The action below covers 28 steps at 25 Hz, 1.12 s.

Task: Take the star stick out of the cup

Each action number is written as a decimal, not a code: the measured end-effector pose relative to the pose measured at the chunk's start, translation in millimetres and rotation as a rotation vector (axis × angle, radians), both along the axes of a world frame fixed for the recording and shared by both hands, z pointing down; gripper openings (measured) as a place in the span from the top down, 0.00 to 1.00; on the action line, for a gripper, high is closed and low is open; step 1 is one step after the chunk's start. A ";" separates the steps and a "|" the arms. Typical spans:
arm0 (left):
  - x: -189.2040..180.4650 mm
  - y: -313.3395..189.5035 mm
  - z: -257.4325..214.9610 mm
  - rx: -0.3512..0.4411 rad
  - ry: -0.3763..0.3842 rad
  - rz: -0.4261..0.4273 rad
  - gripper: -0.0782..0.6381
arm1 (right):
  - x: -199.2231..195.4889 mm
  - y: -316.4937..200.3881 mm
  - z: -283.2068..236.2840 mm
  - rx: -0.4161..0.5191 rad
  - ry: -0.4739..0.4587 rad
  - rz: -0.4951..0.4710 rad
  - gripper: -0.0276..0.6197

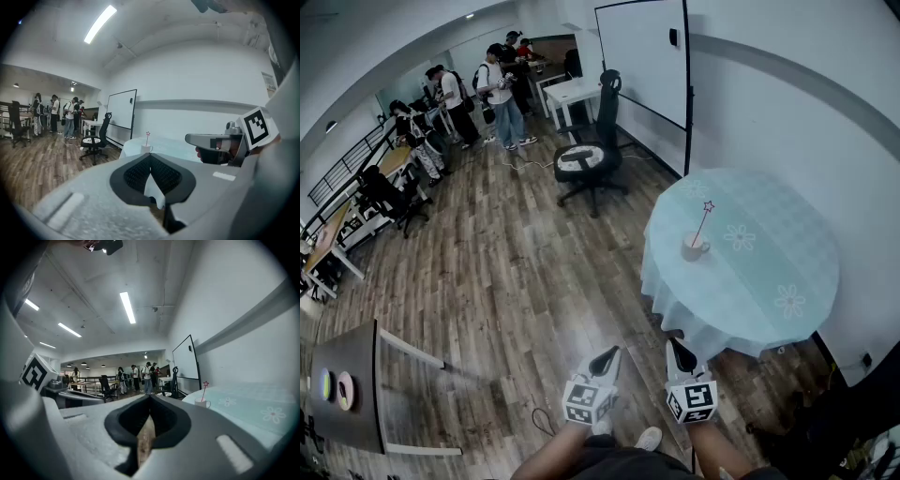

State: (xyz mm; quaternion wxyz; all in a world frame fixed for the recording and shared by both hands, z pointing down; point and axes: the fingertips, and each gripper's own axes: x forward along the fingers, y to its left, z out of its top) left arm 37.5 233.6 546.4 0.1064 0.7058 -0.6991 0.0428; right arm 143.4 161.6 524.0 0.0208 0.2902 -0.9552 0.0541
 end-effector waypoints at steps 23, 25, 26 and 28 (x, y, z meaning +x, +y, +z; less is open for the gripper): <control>-41.5 16.7 -20.4 0.045 -0.007 0.014 0.88 | -33.4 26.8 -26.4 0.012 -0.045 0.009 0.95; -51.0 21.0 -21.6 0.051 -0.006 0.018 0.88 | -42.7 32.8 -28.5 0.010 -0.050 0.010 0.95; -56.3 23.0 -22.3 0.054 -0.002 0.020 0.88 | -47.2 35.3 -29.9 0.008 -0.054 0.014 0.95; -67.4 26.1 -23.7 0.057 0.004 0.019 0.88 | -56.3 38.7 -33.1 0.008 -0.061 0.021 0.95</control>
